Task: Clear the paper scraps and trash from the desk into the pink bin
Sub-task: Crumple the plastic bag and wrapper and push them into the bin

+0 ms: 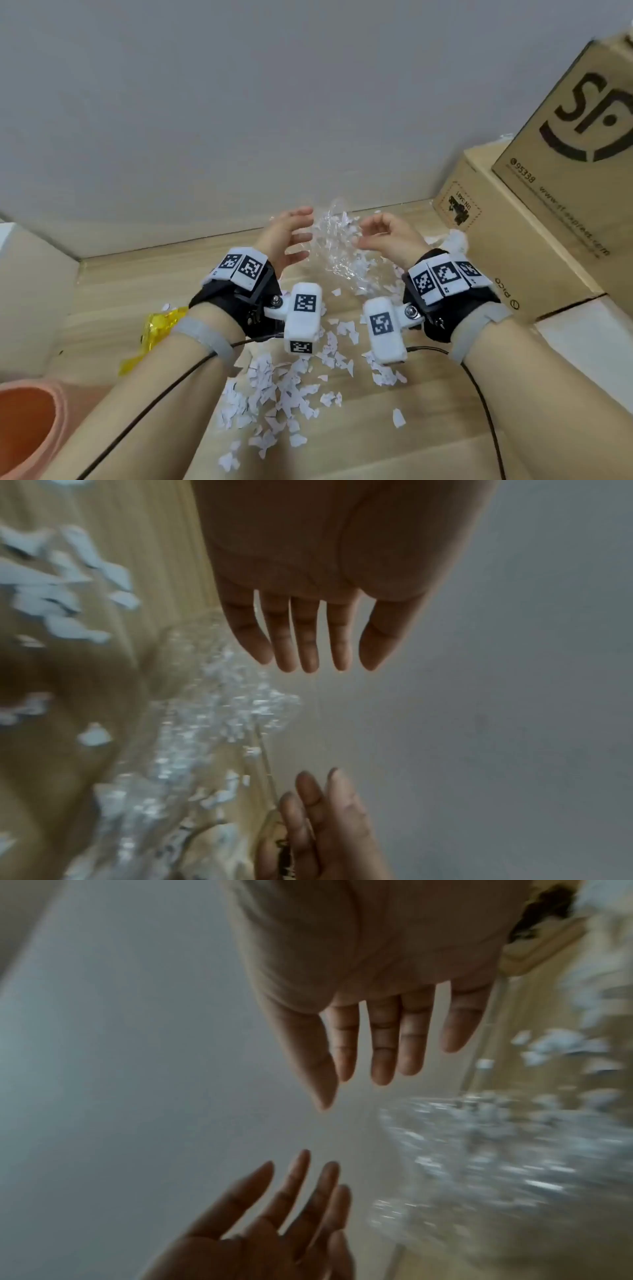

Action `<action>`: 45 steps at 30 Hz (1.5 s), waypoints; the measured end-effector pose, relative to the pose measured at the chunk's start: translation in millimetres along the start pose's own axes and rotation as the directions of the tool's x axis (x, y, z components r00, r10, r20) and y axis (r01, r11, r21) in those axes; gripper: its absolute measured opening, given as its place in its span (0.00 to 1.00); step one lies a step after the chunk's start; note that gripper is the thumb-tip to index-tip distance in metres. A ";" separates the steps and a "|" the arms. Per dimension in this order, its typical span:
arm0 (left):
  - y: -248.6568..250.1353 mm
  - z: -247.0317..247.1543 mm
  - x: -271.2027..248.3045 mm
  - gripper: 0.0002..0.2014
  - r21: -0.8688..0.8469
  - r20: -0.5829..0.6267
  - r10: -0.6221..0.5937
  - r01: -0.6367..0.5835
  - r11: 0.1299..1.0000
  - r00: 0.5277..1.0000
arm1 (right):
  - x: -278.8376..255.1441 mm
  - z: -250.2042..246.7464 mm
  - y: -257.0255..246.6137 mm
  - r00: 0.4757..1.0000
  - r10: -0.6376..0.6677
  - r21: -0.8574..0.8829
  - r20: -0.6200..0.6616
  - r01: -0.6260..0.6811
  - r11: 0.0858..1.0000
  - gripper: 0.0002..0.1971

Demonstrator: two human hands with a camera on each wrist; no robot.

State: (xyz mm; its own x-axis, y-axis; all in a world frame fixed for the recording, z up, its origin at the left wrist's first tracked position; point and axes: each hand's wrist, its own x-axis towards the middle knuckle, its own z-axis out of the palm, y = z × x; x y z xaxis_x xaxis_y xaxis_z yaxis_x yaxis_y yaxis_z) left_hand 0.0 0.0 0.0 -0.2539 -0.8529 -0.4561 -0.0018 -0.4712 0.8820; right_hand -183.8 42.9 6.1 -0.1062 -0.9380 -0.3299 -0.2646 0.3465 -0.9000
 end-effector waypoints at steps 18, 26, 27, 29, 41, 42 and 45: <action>-50.5 -21.9 -4.5 0.41 -0.083 0.217 0.044 -0.026 0.996 0.975 | 2.1 50.5 25.2 0.947 -0.236 0.091 0.219 0.222 0.971 0.19; -33.9 -32.2 -51.6 0.15 -0.167 0.007 0.152 -0.149 0.975 0.988 | -42.6 58.9 -10.5 0.879 -0.450 0.143 0.157 0.430 0.891 0.26; -31.4 -36.4 -57.9 0.18 -0.194 -0.038 0.133 -0.138 0.971 0.990 | -47.1 55.9 -10.2 0.882 -0.468 0.075 0.058 0.464 0.883 0.28; -29.6 -40.4 -69.6 0.22 -0.261 -0.039 0.105 -0.112 0.959 0.994 | -56.2 53.3 -10.3 0.895 -0.445 -0.034 -0.022 0.444 0.895 0.34; -24.4 -33.2 -115.8 0.19 -0.168 0.206 0.062 -0.027 0.985 0.977 | -97.9 99.4 -24.0 0.824 -0.532 0.026 0.194 0.538 0.843 0.20; -24.2 -34.9 -118.3 0.26 -0.119 0.209 0.069 -0.045 0.992 0.975 | -97.1 101.2 -25.2 0.826 -0.542 0.005 0.155 0.548 0.837 0.16; -20.6 -43.6 -129.1 0.22 -0.071 0.210 0.100 -0.086 0.994 0.973 | -96.3 104.0 -28.2 0.836 -0.547 -0.064 0.047 0.549 0.833 0.16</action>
State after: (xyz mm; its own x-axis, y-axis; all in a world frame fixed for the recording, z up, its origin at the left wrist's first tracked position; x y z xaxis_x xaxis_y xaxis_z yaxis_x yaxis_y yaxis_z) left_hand 75.0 110.1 35.6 -0.4504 -0.8292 -0.3309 0.0888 -0.4104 0.9076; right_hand -66.3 122.6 33.6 0.1008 -0.9738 0.2037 -0.3402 -0.2261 -0.9127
